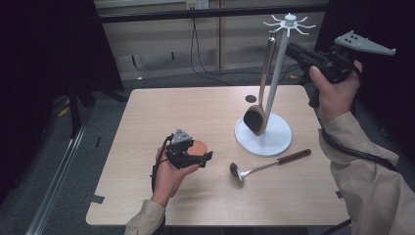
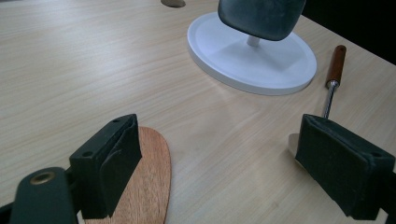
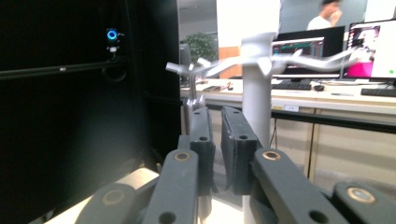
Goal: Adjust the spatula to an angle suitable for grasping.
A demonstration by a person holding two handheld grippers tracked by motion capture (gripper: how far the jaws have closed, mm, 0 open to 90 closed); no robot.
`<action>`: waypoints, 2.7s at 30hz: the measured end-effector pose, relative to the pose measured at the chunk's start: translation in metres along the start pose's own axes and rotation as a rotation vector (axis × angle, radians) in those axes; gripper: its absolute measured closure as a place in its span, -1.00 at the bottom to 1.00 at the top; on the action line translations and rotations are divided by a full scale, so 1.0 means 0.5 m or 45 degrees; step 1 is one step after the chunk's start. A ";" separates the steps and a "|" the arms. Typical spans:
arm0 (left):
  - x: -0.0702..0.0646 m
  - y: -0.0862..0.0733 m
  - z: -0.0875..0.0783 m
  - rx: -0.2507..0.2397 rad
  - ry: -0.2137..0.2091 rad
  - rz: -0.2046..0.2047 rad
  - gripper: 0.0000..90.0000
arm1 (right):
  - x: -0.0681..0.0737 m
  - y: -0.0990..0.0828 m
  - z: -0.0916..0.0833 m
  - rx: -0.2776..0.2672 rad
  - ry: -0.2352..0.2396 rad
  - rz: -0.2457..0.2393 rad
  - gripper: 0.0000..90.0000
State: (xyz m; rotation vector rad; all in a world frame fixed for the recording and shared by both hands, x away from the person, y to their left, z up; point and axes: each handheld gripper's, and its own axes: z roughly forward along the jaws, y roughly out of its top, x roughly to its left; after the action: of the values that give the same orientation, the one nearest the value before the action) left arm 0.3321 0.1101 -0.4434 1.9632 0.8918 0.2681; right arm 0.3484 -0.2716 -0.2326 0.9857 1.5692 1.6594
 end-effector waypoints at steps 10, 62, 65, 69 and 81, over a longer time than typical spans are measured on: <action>-0.003 -0.002 0.004 0.004 -0.006 0.005 -0.70 | 0.005 -0.058 -0.020 0.030 0.058 0.029 0.23; -0.051 -0.002 0.050 0.058 -0.105 0.070 -0.67 | 0.033 -0.393 -0.118 0.406 0.144 0.104 -0.55; -0.058 0.000 0.057 0.053 -0.142 0.076 -0.62 | 0.033 -0.399 -0.126 0.413 0.140 0.107 -0.55; -0.071 0.006 0.067 0.046 -0.193 0.080 -0.49 | 0.029 -0.404 -0.137 0.425 0.115 0.104 -0.55; -0.100 0.019 0.109 0.098 -0.296 0.118 -0.05 | 0.025 -0.414 -0.170 0.439 0.068 0.125 -0.55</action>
State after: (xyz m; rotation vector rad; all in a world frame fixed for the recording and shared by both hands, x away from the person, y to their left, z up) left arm 0.3287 0.0369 -0.4569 2.0601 0.6699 0.0570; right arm 0.2604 -0.2879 -0.4379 1.2176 1.9132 1.5184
